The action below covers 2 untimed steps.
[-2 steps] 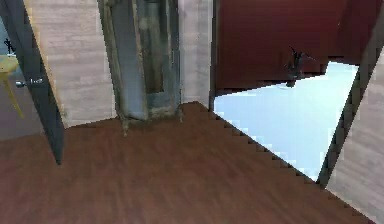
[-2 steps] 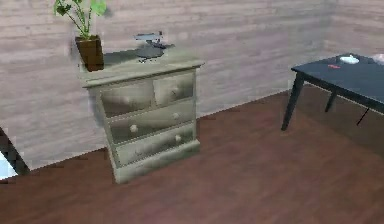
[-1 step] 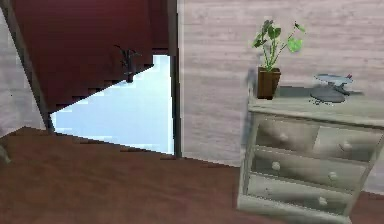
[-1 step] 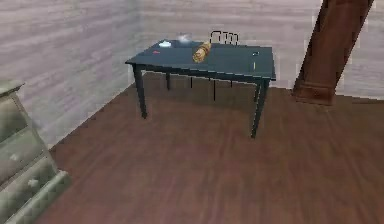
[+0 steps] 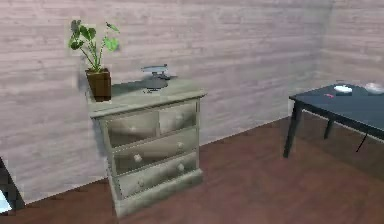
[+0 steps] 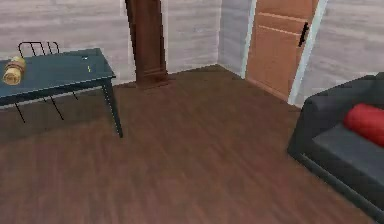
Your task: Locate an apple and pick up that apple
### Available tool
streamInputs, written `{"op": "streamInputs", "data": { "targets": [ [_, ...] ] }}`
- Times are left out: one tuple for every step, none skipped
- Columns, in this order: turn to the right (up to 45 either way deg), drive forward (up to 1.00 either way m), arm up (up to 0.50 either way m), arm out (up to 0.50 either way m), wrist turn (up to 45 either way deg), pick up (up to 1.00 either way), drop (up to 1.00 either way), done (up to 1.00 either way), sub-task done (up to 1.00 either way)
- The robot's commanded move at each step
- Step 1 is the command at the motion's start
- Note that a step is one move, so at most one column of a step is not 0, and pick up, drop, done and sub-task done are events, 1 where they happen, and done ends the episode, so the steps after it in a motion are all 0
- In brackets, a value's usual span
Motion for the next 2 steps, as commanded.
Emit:
{"op": "streamInputs", "data": {
  "targets": [
    [45.0,0.0,0.0,0.0,0.0,0.0,0.0,0.0,0.0],
    [15.0,0.0,0.0,0.0,0.0,0.0,0.0,0.0,0.0]
  ]
}}
